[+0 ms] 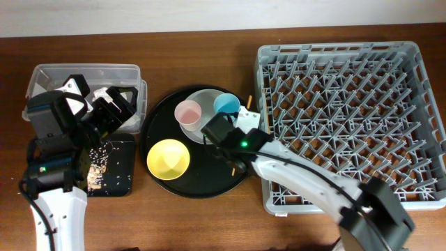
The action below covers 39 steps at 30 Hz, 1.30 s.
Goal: Sort waste into correct bins and load items into the dishwasher rack
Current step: 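Place the second chopstick into the rack with the right gripper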
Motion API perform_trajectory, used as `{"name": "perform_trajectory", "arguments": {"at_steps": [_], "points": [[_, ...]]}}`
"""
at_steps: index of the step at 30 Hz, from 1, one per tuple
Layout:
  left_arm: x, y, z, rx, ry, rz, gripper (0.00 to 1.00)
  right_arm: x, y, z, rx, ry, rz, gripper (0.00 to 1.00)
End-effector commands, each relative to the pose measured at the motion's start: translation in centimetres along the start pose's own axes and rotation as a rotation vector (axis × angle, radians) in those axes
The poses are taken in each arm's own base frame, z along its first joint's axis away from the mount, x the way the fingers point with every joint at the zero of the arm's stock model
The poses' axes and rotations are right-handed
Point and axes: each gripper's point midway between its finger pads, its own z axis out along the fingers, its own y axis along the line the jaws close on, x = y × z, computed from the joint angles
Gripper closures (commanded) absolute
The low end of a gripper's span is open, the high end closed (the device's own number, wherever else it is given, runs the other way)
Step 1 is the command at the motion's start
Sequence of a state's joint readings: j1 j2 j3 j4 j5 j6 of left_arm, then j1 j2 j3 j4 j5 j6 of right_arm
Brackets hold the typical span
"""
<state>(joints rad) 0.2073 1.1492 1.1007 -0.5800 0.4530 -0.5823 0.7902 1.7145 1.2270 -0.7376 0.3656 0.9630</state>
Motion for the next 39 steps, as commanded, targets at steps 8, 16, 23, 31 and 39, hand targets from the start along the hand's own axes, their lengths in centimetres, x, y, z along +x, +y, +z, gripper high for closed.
{"name": "perform_trajectory", "arguments": {"at_steps": [8, 16, 23, 31, 39], "points": [[-0.6, -0.3, -0.4, 0.003, -0.021, 0.030, 0.01, -6.8, -6.2, -4.2, -0.004, -0.076, -0.301, 0.96], [-0.6, -0.3, -0.4, 0.003, -0.021, 0.030, 0.01, -8.6, -10.5, -0.5, 0.062, 0.002, -0.286, 0.96], [-0.6, -0.3, -0.4, 0.003, -0.021, 0.030, 0.01, -8.3, -9.8, 1.0, 0.039, 0.026, -0.283, 0.96], [-0.6, -0.3, -0.4, 0.003, -0.021, 0.030, 0.01, -8.1, -9.7, 1.4, 0.038, 0.035, -0.248, 0.91], [-0.6, -0.3, -0.4, 0.003, -0.021, 0.030, 0.01, -7.9, -9.9, 1.5, 0.044, 0.047, -0.251, 0.51]]}}
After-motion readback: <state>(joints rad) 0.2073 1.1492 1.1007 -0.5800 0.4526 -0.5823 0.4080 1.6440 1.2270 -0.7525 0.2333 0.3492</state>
